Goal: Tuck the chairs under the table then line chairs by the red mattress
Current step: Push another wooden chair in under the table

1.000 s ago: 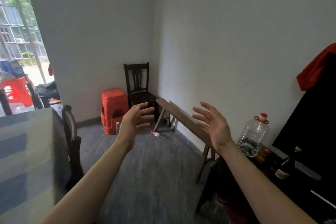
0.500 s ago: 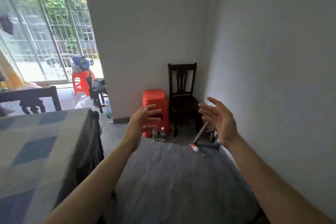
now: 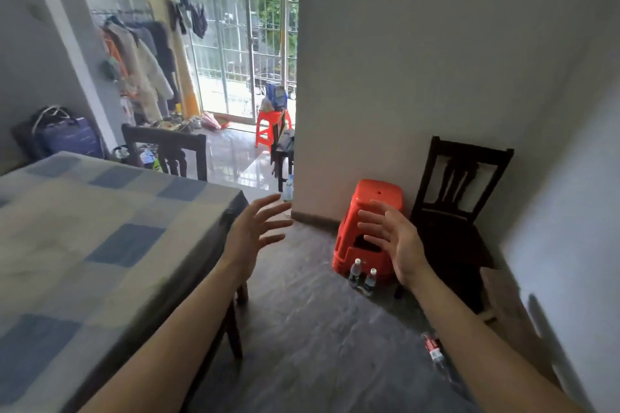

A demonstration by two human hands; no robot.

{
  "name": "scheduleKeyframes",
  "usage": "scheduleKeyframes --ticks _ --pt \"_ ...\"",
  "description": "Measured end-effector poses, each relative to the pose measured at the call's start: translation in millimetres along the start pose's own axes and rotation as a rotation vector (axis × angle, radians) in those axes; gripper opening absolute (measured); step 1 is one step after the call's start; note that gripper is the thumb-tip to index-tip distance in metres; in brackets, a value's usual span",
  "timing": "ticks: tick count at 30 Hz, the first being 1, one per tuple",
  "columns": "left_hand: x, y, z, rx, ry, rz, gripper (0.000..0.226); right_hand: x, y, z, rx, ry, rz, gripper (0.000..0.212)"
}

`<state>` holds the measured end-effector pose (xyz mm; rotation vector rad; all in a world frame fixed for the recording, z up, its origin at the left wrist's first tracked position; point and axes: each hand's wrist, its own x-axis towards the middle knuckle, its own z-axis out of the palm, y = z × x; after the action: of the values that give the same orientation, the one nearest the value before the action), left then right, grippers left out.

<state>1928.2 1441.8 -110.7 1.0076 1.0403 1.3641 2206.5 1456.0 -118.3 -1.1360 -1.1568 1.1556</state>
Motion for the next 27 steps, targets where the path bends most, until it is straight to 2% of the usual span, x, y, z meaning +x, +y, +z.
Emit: scheduleKeyframes --ticks 6,8,9,11,16,21,24,27 --pt "59 -23 -56 -0.086 0.268 0.005 0.042 113 46 72 -0.08 -0.238 0.09 0.032" --pt "61 -22 -58 -0.062 0.268 -0.005 0.04 124 49 80 -0.095 -0.267 0.125 0.031" --pt "65 -26 -84 -0.094 0.426 0.029 0.042 153 59 120 -0.133 -0.402 0.139 0.031" --pt "66 -22 -94 -0.094 0.482 0.029 0.042 172 67 138 -0.171 -0.444 0.115 0.032" --pt "37 -35 -136 0.092 0.741 0.029 0.036 199 100 214 -0.227 -0.684 0.121 0.027" --pt "3 -63 -167 0.258 0.96 -0.031 0.035 228 143 274 -0.261 -0.833 0.105 0.029" --pt "-9 -77 -172 0.287 1.152 -0.046 0.037 251 171 300 -0.345 -0.918 0.03 0.029" --pt "-23 -92 -170 0.478 1.258 -0.119 0.032 274 193 317 -0.478 -0.978 -0.082 0.028"
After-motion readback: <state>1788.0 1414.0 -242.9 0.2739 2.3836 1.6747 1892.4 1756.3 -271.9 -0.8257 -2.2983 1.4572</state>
